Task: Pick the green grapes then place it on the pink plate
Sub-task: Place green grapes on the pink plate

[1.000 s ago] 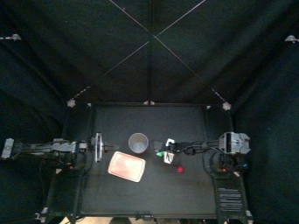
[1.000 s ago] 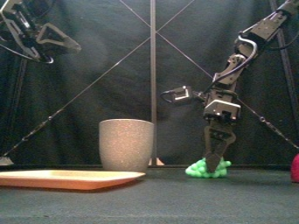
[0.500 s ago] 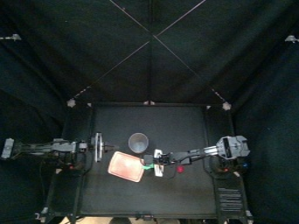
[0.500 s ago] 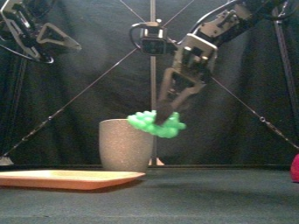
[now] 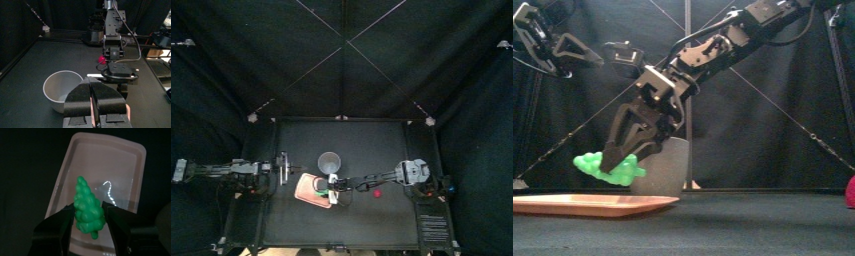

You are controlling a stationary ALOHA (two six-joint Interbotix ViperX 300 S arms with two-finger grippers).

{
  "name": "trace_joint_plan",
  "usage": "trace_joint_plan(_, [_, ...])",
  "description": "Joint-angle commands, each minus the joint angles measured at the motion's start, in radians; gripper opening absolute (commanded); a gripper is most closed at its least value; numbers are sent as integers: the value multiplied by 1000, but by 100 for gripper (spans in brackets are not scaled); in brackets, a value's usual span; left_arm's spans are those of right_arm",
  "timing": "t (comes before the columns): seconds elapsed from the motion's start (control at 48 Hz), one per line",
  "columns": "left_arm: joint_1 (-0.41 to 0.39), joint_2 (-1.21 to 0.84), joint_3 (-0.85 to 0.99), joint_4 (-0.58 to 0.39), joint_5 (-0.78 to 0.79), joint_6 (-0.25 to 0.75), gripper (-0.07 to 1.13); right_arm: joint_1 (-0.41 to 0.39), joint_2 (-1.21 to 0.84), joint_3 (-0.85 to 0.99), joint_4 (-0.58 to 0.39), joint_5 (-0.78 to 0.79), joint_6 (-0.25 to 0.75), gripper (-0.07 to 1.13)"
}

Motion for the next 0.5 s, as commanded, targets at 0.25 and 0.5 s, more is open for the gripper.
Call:
trace_joint_plan(0.25, [3, -5, -2, -6, -9, 0, 24, -5, 57, -121, -14, 29, 2, 62])
trace_joint_plan(0.5, [8, -11, -2, -6, -11, 2, 24, -3, 61, -124, -15, 29, 0, 72])
